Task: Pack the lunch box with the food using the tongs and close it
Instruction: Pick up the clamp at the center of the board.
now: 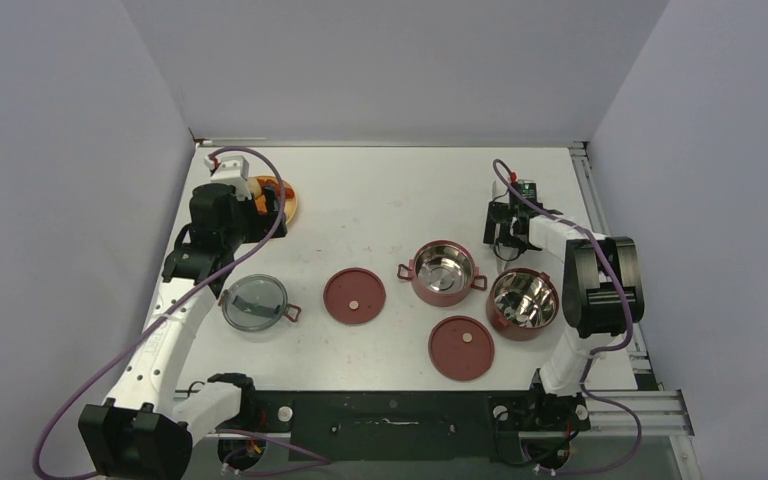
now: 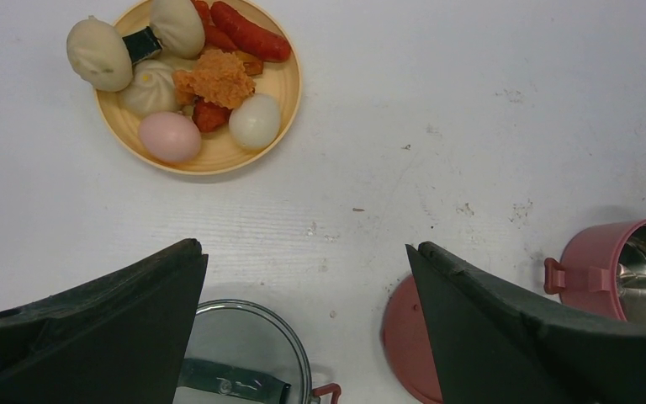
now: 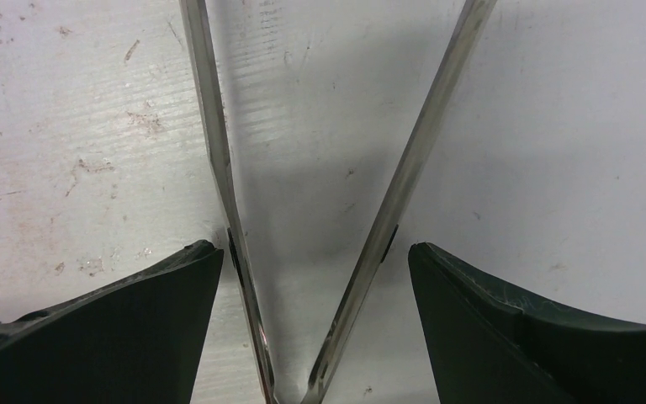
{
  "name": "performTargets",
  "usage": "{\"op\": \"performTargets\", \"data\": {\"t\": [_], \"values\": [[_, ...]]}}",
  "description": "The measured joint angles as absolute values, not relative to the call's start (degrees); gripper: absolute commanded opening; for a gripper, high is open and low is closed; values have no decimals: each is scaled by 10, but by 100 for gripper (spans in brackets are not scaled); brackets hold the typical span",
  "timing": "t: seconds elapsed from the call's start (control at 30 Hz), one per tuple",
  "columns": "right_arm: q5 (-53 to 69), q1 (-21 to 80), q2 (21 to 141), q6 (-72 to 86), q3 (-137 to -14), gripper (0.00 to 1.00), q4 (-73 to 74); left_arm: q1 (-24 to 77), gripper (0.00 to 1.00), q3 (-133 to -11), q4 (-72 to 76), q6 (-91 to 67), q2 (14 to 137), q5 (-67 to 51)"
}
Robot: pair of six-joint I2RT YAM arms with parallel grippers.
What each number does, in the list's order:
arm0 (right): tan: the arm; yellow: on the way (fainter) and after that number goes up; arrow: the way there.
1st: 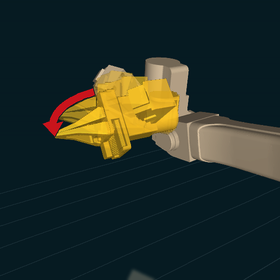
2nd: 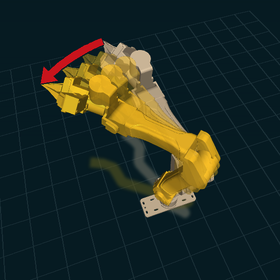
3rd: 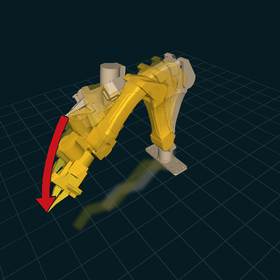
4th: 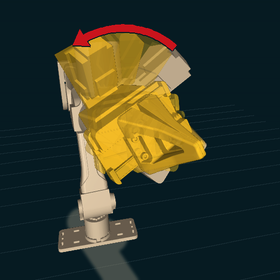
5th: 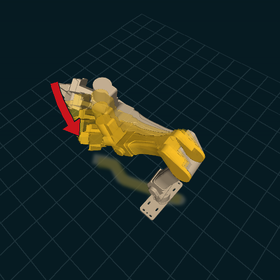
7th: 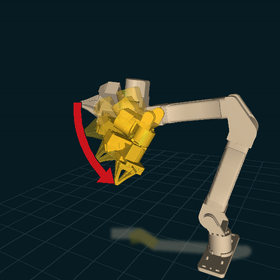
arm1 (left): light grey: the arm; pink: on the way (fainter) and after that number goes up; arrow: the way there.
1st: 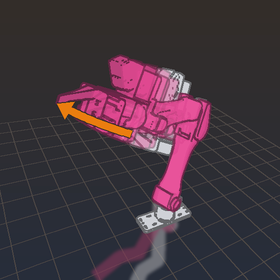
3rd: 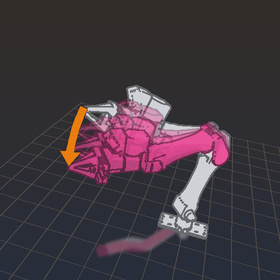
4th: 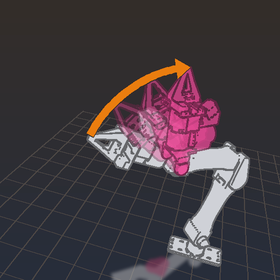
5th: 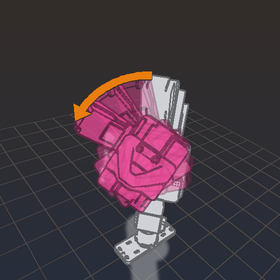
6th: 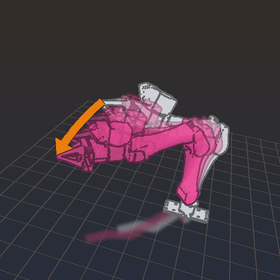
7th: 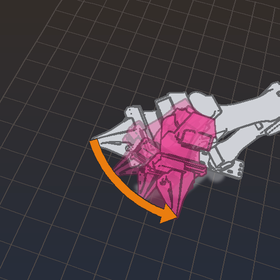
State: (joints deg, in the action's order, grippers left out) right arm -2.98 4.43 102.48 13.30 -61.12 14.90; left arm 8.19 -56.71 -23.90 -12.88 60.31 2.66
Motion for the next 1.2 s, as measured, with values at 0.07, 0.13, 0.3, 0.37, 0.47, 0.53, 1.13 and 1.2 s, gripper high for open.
{"op": "performTargets", "data": {"t": [0.07,0.13,0.3,0.37,0.47,0.53,1.13,1.2], "values": [[-31,44,1031,133,-612,84,146,82,96,-567,-239,-129,605,25],[-32,44,1038,134,-615,84,145,82,96,-567,-239,-129,606,23],[-37,44,1042,136,-617,75,137,82,96,-567,-240,-129,607,22],[-40,44,1042,138,-617,68,136,82,96,-567,-240,-129,607,20],[-42,44,1042,140,-617,57,134,82,96,-567,-240,-129,607,20],[-43,44,1042,140,-617,54,133,82,96,-567,-240,-129,607,20],[-25,41,927,139,-629,53,164,82,96,-567,-242,-129,610,16],[-22,41,917,139,-630,52,171,82,96,-567,-243,-129,610,16]]}}
